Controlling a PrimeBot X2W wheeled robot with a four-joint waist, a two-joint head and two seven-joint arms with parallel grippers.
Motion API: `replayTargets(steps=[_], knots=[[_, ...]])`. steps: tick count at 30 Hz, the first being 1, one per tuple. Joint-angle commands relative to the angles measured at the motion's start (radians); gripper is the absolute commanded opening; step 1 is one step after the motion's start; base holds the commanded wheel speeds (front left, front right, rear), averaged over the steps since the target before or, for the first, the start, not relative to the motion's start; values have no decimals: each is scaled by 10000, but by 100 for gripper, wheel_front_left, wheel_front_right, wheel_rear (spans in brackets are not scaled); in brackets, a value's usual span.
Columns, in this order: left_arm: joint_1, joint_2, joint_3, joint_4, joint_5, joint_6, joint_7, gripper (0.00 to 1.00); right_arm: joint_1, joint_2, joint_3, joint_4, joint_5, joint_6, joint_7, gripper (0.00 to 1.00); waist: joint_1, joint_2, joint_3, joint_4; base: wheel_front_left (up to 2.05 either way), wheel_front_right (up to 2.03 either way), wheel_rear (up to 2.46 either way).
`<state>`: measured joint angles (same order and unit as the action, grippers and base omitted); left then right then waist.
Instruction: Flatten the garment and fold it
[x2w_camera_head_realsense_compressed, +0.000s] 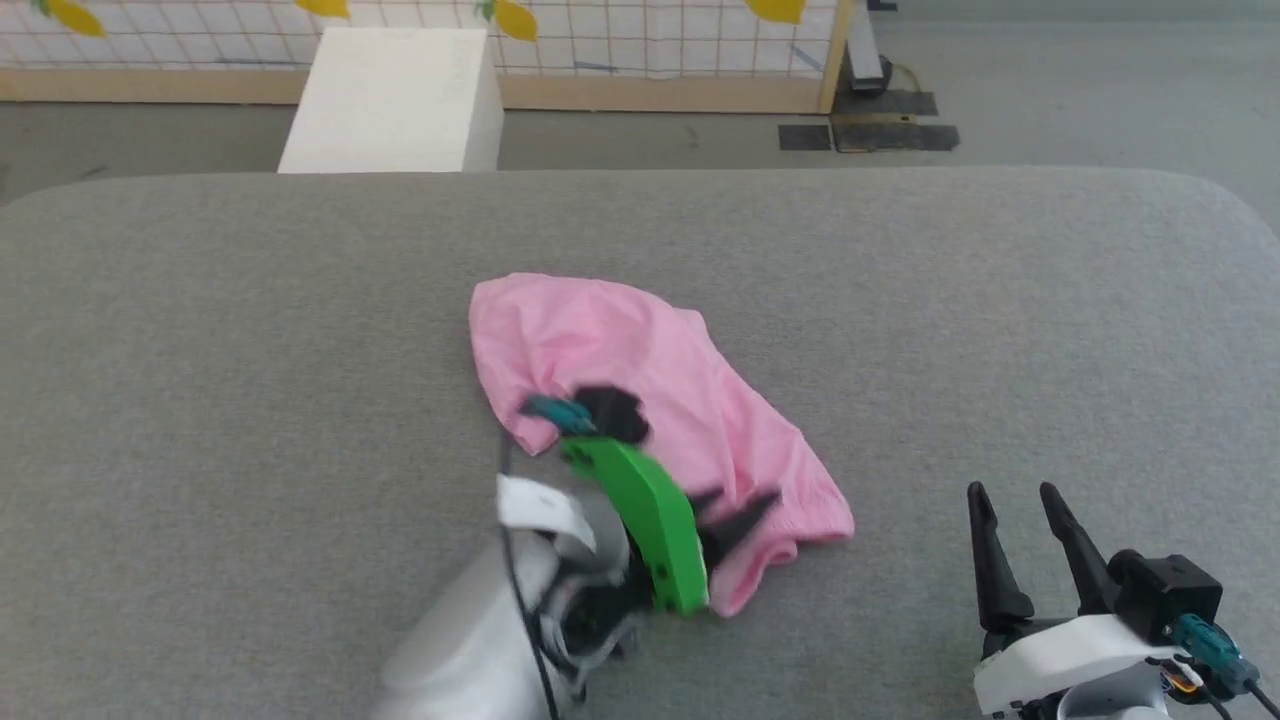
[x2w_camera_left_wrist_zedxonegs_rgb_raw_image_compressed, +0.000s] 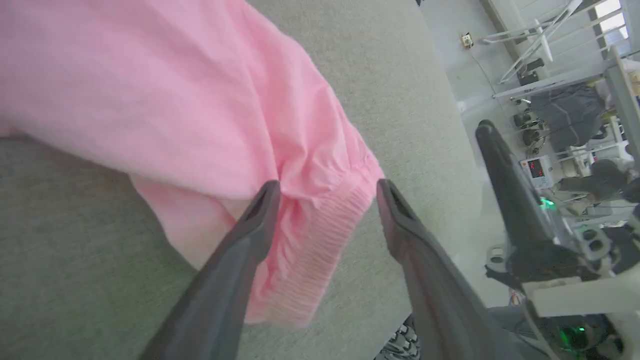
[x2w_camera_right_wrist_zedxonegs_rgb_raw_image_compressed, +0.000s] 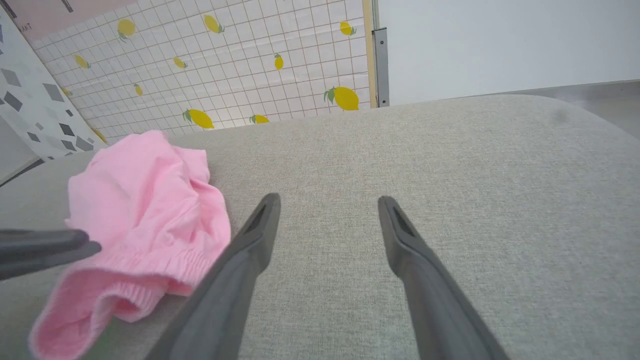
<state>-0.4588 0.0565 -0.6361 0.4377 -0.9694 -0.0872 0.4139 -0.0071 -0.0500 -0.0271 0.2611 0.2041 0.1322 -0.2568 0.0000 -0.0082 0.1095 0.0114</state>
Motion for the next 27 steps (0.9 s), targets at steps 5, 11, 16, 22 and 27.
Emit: replayTargets(steps=[5, 11, 16, 22, 27], knots=[[-453, 291, 1406, -1057, -834, 329, -601, 100, 225, -3, -66, 58, 132, -15, -49, 100, 0, 82, -411, 455, 0, 0, 0], [-225, 1226, 2936, -1812, -302, 603, -2763, 100, 340, -3, -65, 125, 192, -15, -49, 100, 0, 82, -699, 711, 0, 0, 0], [592, 2110, 3542, -1723, 1132, 808, -5171, 100, 409, -3, -31, 150, 181, -15, -49, 100, 0, 82, -909, 814, 0, 0, 0], [1958, 2748, 3924, -1832, 3022, 1438, -6694, 100, 447, -3, 90, 359, 83, -15, -28, 100, 0, 82, -994, 826, 0, 0, 0], [3153, 2190, 4544, -2776, 4255, 1705, -6751, 100, 155, -3, 12, 486, -222, -15, 870, 100, 0, 82, -835, 875, 0, 0, 0]])
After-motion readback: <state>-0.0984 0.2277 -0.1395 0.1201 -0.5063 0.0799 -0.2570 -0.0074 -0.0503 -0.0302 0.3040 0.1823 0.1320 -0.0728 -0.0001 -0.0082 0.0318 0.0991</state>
